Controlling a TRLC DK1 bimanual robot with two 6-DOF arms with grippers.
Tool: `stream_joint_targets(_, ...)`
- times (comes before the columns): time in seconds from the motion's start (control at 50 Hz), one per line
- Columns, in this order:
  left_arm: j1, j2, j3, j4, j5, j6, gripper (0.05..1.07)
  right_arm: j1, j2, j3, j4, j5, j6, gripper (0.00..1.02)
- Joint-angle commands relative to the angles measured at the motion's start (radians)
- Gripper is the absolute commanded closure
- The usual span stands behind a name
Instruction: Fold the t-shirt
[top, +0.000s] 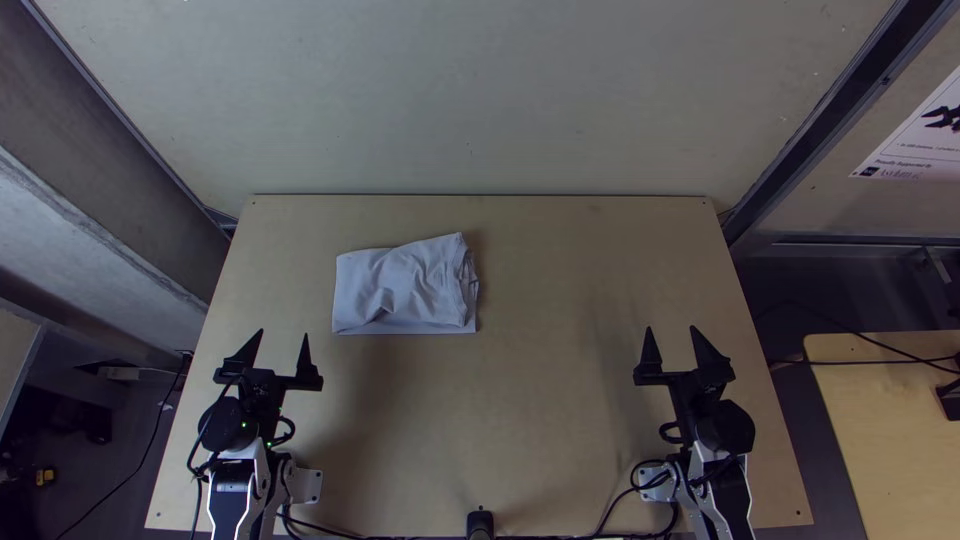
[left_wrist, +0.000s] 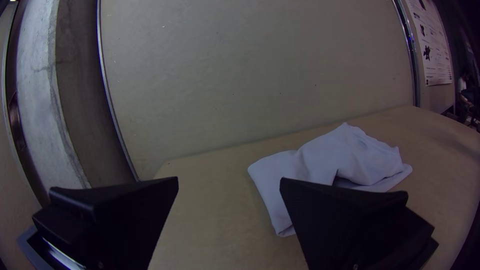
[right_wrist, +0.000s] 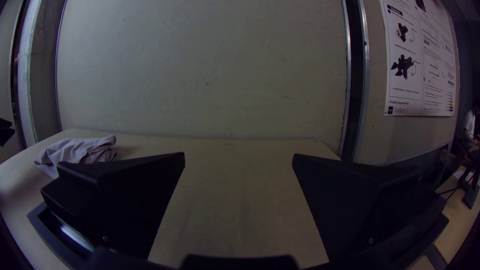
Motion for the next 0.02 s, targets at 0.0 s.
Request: stream_joint_targets(0.0,0.005,-0.007,-0.034,-0.044,0.0,0.018,0.1,-0.001,-0.008,-0.026,0.015,-0.005,0.014,0.03)
